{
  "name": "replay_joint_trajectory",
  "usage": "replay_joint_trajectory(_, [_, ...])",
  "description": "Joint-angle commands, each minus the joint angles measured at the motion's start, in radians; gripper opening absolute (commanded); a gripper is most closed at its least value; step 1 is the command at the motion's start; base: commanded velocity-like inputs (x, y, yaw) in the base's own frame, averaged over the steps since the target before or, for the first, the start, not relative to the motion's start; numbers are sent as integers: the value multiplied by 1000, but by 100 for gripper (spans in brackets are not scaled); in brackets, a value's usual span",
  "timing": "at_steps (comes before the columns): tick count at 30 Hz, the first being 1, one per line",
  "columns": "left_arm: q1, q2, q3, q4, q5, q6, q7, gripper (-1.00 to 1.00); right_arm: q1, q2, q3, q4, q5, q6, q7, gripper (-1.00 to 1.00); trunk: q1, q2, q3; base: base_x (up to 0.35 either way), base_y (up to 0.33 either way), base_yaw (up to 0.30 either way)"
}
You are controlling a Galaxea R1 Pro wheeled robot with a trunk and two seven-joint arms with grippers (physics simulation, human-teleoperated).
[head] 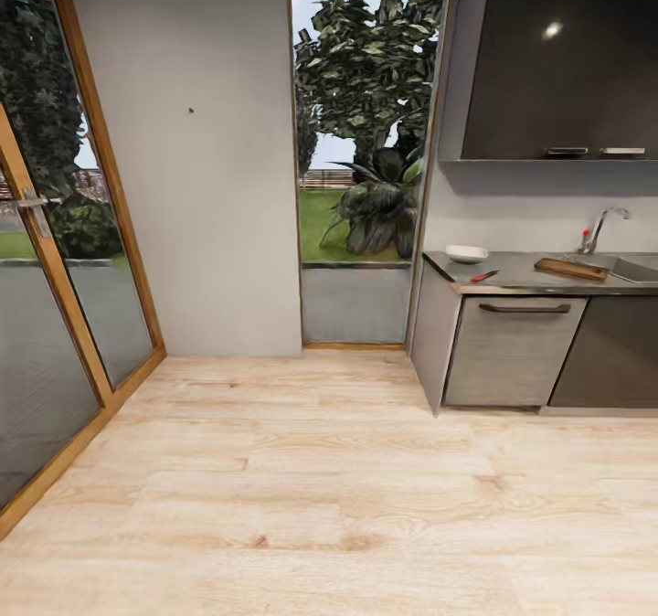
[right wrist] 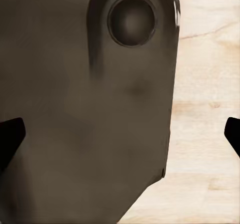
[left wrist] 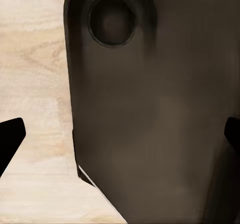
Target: In the kitchen, take the Vidalia onion out of the sink, dice it on the chopping board with the paring knife, put the diced onion into the bowl on the countertop, then place both the paring knife and the chopping board into the sink.
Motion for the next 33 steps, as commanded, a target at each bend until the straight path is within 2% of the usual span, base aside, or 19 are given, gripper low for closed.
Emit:
replay_joint_trajectory(1, [0,0,0,0,0,0,0,100,0,0,0,0,0,0,0,100,0,0,0,0,0,0])
replay_joint_trajectory(7, [-3,-22,-2,-25,20,-4,-7,100,-2,-23,2,2,-10,-7,7,100,0,0,0,0,0,0])
replay_joint_trajectory(10, [-3,-30,-3,-42,20,-11,-6,100,-2,-18,2,-6,-9,-14,8,100,0,0,0,6,0,-41])
replay_joint_trajectory(18, [-3,-31,-4,-87,20,-12,-5,100,-2,-12,1,-8,-9,-17,9,100,0,0,0,147,-32,-243])
replay_joint_trajectory(33, [-3,-25,-3,-102,21,-9,0,100,-2,-11,2,-8,-9,-20,24,100,0,0,0,316,-47,-298])
